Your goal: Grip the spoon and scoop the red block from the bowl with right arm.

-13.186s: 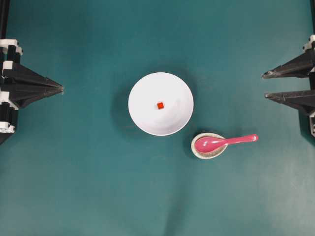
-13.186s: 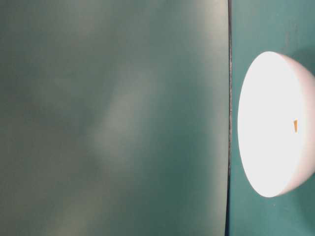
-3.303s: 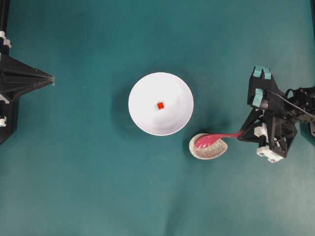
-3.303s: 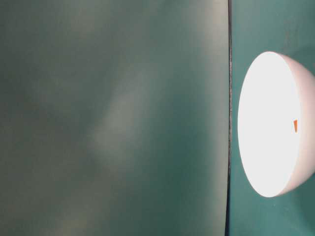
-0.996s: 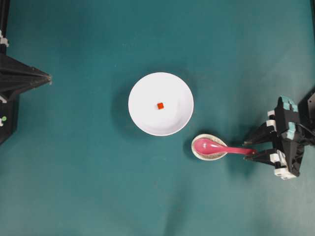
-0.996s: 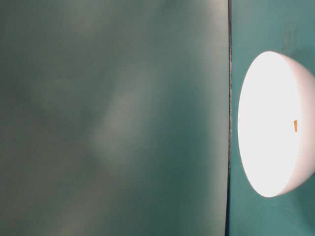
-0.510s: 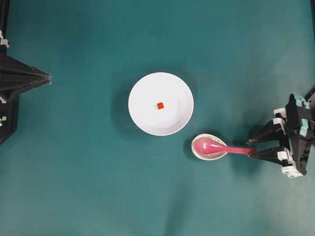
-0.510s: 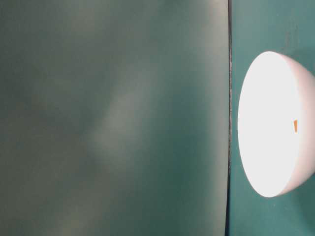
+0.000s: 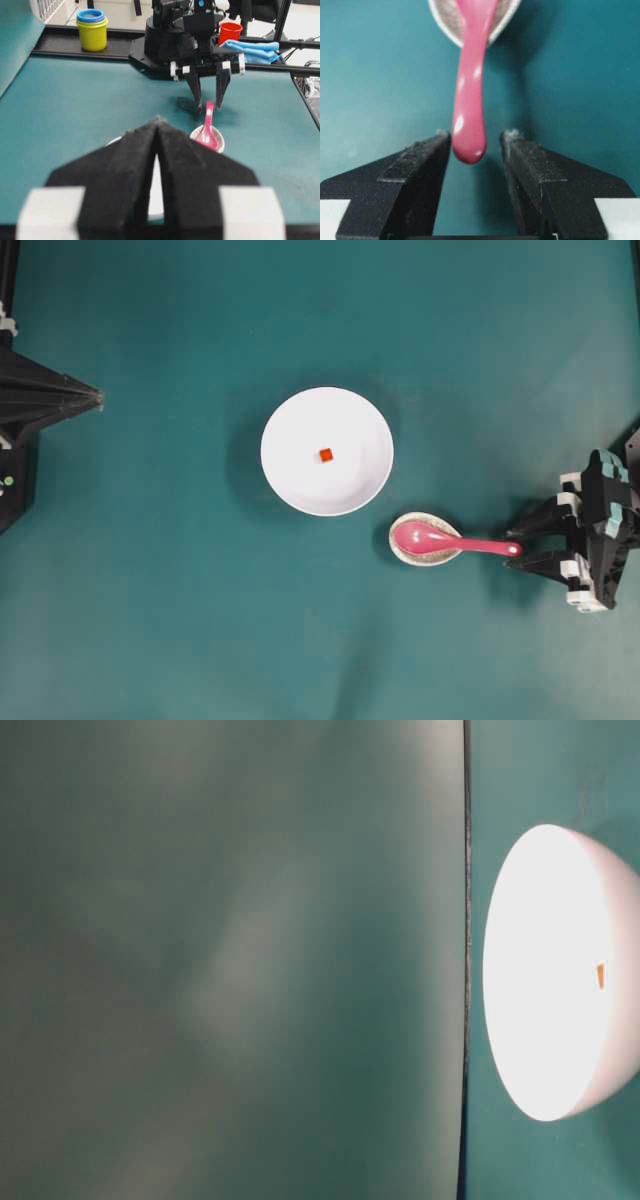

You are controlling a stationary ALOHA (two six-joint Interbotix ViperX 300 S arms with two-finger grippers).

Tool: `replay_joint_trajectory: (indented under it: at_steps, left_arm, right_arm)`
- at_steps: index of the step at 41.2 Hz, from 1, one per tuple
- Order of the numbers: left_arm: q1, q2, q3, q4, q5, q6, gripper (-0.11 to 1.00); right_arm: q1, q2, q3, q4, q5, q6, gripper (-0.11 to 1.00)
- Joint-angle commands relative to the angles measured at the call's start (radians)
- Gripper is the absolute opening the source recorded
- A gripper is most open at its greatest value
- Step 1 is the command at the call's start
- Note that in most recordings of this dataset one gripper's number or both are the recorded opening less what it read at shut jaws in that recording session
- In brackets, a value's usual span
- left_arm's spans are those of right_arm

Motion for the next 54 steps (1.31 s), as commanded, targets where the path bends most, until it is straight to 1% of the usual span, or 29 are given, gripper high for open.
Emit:
replay_joint_trajectory:
  at_steps: [1, 12, 20, 29, 32, 40, 54]
  left_arm:
    - [0.003, 0.003, -0.031, 0.002, -0.002, -0.002, 0.0]
    - [0.003, 0.003, -0.035, 0.002, -0.003, -0.002, 0.0]
    - [0.003, 0.003, -0.035, 0.002, -0.002, -0.002, 0.0]
    - [0.003, 0.003, -0.035, 0.002, -0.003, -0.002, 0.0]
    - [0.003, 0.003, -0.035, 0.002, -0.002, -0.002, 0.0]
    - [0.003, 0.008, -0.035, 0.002, -0.003, -0.002, 0.0]
    - [0.003, 0.011, -0.037, 0.002, -0.003, -0.002, 0.0]
  right_arm:
    - [0.018, 0.009, -0.012, 0.014, -0.04, 0.003, 0.51]
    - [0.025, 0.054, -0.028, 0.023, -0.081, 0.0, 0.5]
    - [0.025, 0.06, -0.029, 0.023, -0.095, -0.003, 0.5]
    - [0.025, 0.06, -0.026, 0.025, -0.127, -0.023, 0.39]
    - [0.025, 0.06, -0.026, 0.025, -0.133, -0.025, 0.37]
    - [0.025, 0.06, -0.025, 0.038, -0.135, -0.028, 0.37]
    - [0.026, 0.058, -0.023, 0.043, -0.158, -0.037, 0.37]
